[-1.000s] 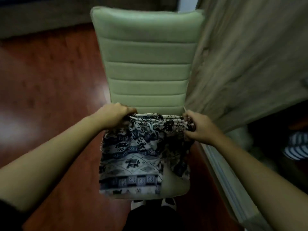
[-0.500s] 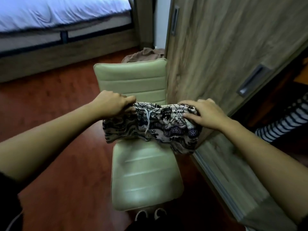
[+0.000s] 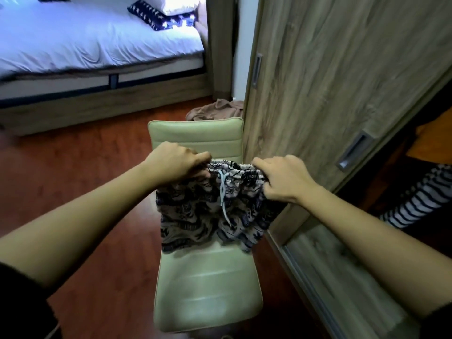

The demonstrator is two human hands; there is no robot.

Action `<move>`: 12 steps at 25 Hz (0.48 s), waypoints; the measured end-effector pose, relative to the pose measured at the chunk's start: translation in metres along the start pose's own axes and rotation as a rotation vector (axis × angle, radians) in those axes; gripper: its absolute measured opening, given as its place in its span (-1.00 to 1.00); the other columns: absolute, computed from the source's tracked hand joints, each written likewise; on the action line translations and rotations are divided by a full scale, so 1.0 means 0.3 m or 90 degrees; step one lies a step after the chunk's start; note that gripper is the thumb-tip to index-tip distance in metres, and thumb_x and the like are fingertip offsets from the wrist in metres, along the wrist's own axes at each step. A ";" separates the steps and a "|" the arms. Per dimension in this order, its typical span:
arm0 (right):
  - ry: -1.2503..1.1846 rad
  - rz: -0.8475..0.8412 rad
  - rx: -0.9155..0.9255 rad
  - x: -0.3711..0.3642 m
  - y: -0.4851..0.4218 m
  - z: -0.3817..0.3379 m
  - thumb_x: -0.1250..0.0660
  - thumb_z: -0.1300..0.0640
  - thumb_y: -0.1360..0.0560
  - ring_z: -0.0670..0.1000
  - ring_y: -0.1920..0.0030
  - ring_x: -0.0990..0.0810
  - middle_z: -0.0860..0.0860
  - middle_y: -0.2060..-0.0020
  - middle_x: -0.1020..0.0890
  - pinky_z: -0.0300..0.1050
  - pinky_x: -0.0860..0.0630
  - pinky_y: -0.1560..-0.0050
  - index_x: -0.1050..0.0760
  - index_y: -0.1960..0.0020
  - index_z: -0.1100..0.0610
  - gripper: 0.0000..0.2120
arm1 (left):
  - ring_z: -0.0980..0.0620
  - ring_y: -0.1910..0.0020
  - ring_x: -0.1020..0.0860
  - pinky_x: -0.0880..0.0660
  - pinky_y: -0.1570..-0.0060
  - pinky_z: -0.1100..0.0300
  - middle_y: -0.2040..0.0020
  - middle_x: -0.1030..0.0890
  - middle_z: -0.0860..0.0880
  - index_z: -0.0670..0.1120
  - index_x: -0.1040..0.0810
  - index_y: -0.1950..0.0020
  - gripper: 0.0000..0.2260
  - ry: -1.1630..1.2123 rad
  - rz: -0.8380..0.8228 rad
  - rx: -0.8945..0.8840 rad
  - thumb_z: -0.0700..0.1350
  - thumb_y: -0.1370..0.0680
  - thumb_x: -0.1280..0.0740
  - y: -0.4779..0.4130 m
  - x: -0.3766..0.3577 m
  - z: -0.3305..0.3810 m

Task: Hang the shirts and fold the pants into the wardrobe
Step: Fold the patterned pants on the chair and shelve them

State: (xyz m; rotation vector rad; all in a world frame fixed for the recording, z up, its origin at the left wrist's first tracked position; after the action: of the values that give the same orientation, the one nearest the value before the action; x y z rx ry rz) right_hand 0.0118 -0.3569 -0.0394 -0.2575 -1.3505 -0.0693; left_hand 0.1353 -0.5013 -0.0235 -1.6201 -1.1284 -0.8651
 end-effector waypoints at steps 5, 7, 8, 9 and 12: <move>0.018 0.142 0.062 0.103 -0.040 -0.043 -0.04 -0.30 -0.46 0.04 0.41 -0.63 -0.04 0.38 -0.64 -0.27 -0.26 0.49 -0.56 0.04 -0.01 -0.53 | -0.06 0.48 -0.54 -0.30 0.59 0.26 0.33 -0.55 -0.02 -0.07 -0.43 0.14 -0.58 0.099 0.058 -0.004 0.25 -0.54 -0.03 0.059 0.030 -0.028; 0.010 0.146 0.140 0.108 -0.069 -0.080 -0.08 -0.14 -0.52 0.12 0.35 -0.60 0.07 0.25 -0.61 -0.17 -0.39 0.48 -0.51 0.15 0.12 -0.61 | -0.06 0.52 -0.52 -0.26 0.60 0.28 0.36 -0.54 -0.01 -0.07 -0.40 0.14 -0.54 0.103 0.054 -0.002 0.25 -0.57 0.07 0.072 0.027 -0.036; -0.018 0.137 0.156 0.105 -0.079 -0.093 -0.09 -0.08 -0.54 0.16 0.30 -0.59 0.13 0.13 -0.58 -0.09 -0.45 0.45 -0.49 0.14 0.18 -0.63 | -0.06 0.57 -0.50 -0.21 0.60 0.30 0.42 -0.53 -0.01 -0.06 -0.38 0.12 -0.54 0.075 0.052 0.002 0.25 -0.58 0.12 0.072 0.025 -0.037; -0.056 0.112 0.139 0.092 -0.088 -0.095 -0.09 -0.04 -0.57 0.18 0.26 -0.59 0.16 0.00 -0.54 -0.04 -0.48 0.43 -0.48 0.06 0.23 -0.65 | -0.06 0.60 -0.49 -0.19 0.60 0.32 0.46 -0.53 -0.01 -0.05 -0.35 0.08 -0.55 0.056 0.042 0.002 0.25 -0.58 0.14 0.065 0.018 -0.038; -0.087 0.072 0.083 0.061 -0.094 -0.097 0.04 -0.04 -0.60 0.13 0.17 -0.60 0.10 -0.11 -0.49 -0.05 -0.43 0.43 -0.37 -0.28 0.17 -0.58 | -0.08 0.58 -0.51 -0.30 0.59 0.26 0.48 -0.55 -0.05 -0.02 -0.26 -0.03 -0.61 0.061 0.002 -0.021 0.25 -0.55 0.12 0.029 -0.019 -0.045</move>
State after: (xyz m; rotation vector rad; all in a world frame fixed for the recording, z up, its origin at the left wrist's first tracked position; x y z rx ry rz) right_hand 0.0380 -0.3888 -0.0233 -0.2309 -1.4674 0.1325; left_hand 0.1413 -0.5168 -0.0271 -1.5896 -1.0495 -0.9527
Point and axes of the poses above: each hand's wrist, its own y-axis away from the middle knuckle, its own x-axis out of the back of the hand, z = x × y, the point moved 7 cm from there along -y, towards the middle knuckle
